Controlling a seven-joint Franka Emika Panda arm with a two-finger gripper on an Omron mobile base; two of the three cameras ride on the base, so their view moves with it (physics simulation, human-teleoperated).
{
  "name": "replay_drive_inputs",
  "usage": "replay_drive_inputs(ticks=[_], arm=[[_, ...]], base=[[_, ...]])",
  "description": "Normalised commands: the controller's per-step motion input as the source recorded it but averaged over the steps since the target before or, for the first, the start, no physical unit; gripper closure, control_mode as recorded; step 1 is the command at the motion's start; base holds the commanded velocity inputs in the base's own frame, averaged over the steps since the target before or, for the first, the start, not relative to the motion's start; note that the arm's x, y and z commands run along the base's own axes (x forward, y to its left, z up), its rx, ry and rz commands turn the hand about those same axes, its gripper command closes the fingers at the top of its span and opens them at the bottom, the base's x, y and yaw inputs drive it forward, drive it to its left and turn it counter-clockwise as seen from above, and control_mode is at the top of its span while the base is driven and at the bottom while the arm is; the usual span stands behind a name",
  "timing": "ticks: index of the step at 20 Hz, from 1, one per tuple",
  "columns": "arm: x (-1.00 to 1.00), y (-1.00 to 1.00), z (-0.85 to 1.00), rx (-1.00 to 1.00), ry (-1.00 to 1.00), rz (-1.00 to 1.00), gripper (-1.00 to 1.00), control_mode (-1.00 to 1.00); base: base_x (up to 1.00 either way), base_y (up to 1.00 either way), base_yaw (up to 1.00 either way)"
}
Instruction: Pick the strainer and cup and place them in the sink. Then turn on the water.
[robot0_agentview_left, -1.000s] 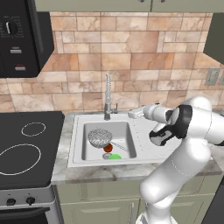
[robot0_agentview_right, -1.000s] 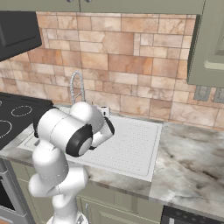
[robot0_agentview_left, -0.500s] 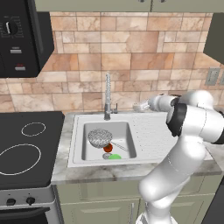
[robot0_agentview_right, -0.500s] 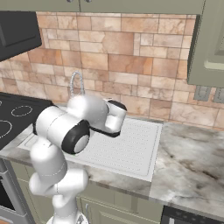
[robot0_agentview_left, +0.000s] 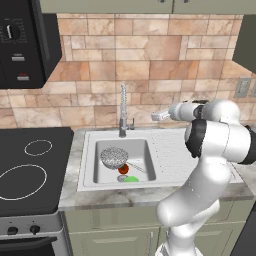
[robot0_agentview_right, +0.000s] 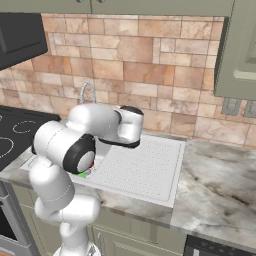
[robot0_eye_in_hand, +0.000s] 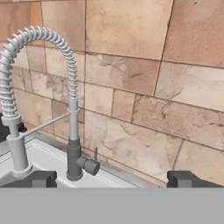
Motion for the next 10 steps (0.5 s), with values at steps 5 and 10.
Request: replay_drive_inputs(ticks=[5, 10], arm=[[0.0, 0.0, -0.45, 0.0, -0.2, 0.0, -1.0, -1.0], [0.0, 0.0, -0.5, 0.0, -0.18, 0.0, -1.0, -1.0]], base=[[0.0, 0.0, 0.0], [0.0, 0.0, 0.0]])
